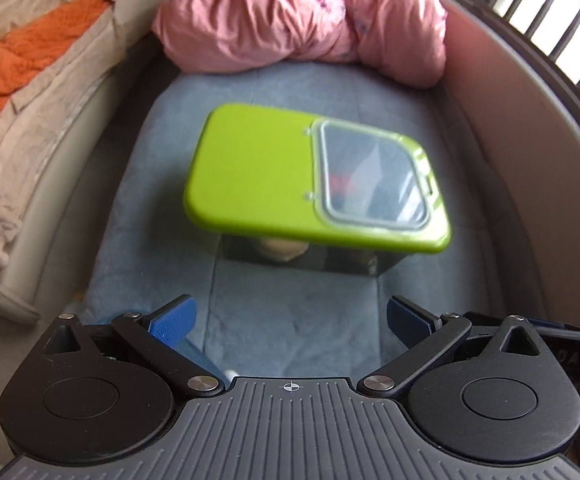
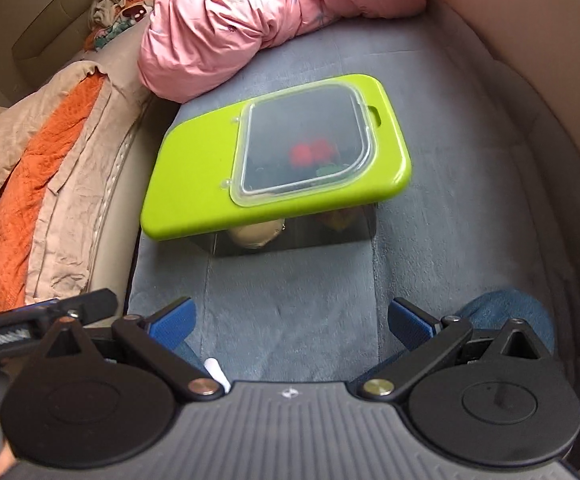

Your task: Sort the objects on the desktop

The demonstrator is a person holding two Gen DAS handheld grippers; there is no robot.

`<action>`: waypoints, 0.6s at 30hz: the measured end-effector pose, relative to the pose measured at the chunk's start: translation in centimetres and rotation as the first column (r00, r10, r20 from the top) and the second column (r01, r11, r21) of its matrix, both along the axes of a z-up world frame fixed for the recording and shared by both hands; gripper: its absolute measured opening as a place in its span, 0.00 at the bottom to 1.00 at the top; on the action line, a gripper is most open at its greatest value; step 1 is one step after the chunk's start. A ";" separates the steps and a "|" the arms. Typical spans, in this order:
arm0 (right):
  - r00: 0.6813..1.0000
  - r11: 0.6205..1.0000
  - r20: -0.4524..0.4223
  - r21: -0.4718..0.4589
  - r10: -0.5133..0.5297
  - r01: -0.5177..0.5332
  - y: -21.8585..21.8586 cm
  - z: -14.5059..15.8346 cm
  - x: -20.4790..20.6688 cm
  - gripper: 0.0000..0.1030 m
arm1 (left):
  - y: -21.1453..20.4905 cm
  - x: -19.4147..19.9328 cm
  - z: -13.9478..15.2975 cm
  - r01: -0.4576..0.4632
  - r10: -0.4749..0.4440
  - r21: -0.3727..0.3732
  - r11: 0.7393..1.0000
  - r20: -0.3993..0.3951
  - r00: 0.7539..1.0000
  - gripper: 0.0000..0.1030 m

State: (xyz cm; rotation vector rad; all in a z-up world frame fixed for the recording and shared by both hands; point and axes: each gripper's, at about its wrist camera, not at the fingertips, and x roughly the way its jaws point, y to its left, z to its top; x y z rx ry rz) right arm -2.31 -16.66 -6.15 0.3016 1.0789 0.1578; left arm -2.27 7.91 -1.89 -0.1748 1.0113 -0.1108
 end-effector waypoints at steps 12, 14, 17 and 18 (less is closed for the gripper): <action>1.000 1.000 0.004 -0.016 0.026 -0.026 0.3 0.9 1.2 1.00 | 0.7 -0.4 -0.4 -0.070 0.076 -0.068 0.995 0.106 0.991 1.00; 0.999 1.000 -0.050 0.011 0.017 -0.017 0.0 -0.6 1.6 1.00 | -0.1 -0.3 -1.3 -0.042 0.040 0.023 0.999 0.085 0.996 1.00; 0.997 1.000 -0.071 0.022 0.007 -0.005 -0.2 -1.4 1.7 1.00 | -1.6 -0.7 -1.0 -0.029 0.003 0.206 0.978 0.123 0.992 1.00; 0.998 1.000 -0.066 0.016 0.004 -0.003 -0.1 -1.4 1.7 1.00 | -1.8 -0.8 -0.8 -0.029 0.001 0.213 0.977 0.132 0.991 1.00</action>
